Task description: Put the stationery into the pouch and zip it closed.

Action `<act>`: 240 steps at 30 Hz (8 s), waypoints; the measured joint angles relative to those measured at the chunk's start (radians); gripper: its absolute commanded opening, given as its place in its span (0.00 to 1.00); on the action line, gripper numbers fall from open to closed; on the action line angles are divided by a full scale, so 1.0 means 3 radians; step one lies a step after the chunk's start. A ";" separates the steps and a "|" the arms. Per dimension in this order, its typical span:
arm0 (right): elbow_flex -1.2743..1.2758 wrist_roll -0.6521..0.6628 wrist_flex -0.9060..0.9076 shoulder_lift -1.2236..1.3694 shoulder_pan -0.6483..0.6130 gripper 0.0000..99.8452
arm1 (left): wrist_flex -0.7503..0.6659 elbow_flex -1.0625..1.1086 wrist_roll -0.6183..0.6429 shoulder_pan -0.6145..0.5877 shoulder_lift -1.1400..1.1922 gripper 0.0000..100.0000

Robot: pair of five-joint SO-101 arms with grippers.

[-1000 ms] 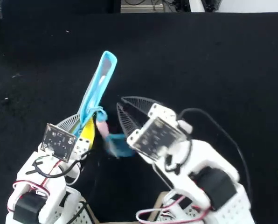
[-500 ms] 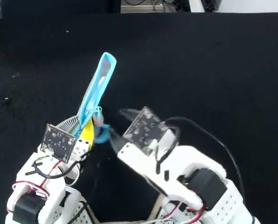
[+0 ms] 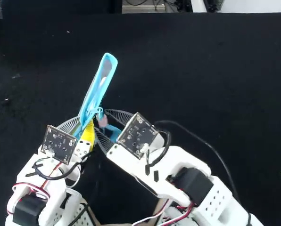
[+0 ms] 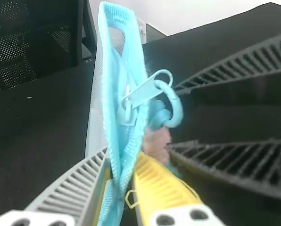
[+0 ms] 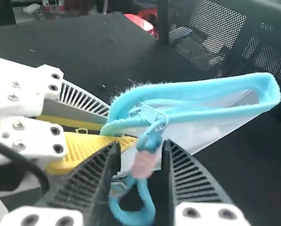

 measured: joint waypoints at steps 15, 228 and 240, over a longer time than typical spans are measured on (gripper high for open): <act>0.1268 -0.0020 -0.1366 -0.0972 0.0189 0.13 | 0.0000 0.0000 0.0000 0.0000 0.0000 0.03; 0.0982 -0.0061 -0.1345 -0.0522 0.0465 0.01 | -0.0031 0.0005 0.0000 0.0000 0.0000 0.03; 0.0890 -0.0220 -0.1345 -0.0522 0.0465 0.01 | -0.0031 0.0005 0.0000 0.0000 0.0000 0.03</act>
